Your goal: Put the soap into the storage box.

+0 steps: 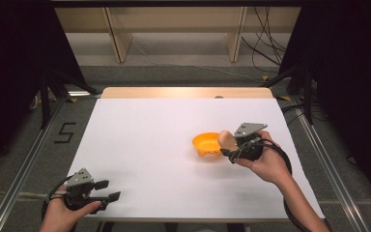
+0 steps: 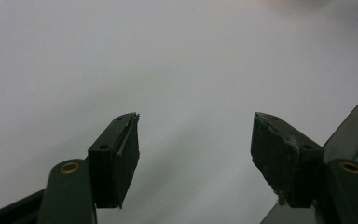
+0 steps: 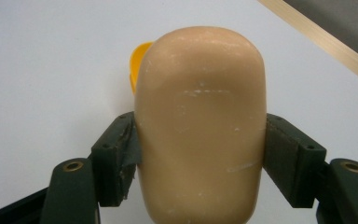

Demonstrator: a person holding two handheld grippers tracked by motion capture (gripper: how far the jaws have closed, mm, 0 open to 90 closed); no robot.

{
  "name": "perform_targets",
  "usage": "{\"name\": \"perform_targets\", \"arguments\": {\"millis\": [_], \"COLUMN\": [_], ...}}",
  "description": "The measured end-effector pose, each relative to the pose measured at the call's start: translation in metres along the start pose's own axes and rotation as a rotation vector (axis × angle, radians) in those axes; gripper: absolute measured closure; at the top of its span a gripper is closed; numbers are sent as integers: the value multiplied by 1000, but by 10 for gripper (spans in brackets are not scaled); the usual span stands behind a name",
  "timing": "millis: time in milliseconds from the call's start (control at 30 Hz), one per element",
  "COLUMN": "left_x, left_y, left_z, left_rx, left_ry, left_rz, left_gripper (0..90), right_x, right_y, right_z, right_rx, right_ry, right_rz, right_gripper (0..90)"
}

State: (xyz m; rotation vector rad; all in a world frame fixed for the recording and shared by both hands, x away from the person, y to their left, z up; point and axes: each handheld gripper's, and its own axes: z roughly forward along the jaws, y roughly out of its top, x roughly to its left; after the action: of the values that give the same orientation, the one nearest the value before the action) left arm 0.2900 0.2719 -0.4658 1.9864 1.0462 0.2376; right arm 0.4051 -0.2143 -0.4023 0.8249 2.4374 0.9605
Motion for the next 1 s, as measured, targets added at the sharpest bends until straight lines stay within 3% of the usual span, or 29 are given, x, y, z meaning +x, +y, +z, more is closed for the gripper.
{"name": "perform_targets", "arguments": {"millis": [1000], "left_x": [0], "left_y": [0], "left_z": [0], "left_rx": [-1], "left_ry": [-1], "left_rz": [1], "left_gripper": [322], "right_x": [-13], "right_y": [16], "right_z": [8], "right_rx": [46], "right_ry": [1], "right_rz": [-38], "right_gripper": [335]}}
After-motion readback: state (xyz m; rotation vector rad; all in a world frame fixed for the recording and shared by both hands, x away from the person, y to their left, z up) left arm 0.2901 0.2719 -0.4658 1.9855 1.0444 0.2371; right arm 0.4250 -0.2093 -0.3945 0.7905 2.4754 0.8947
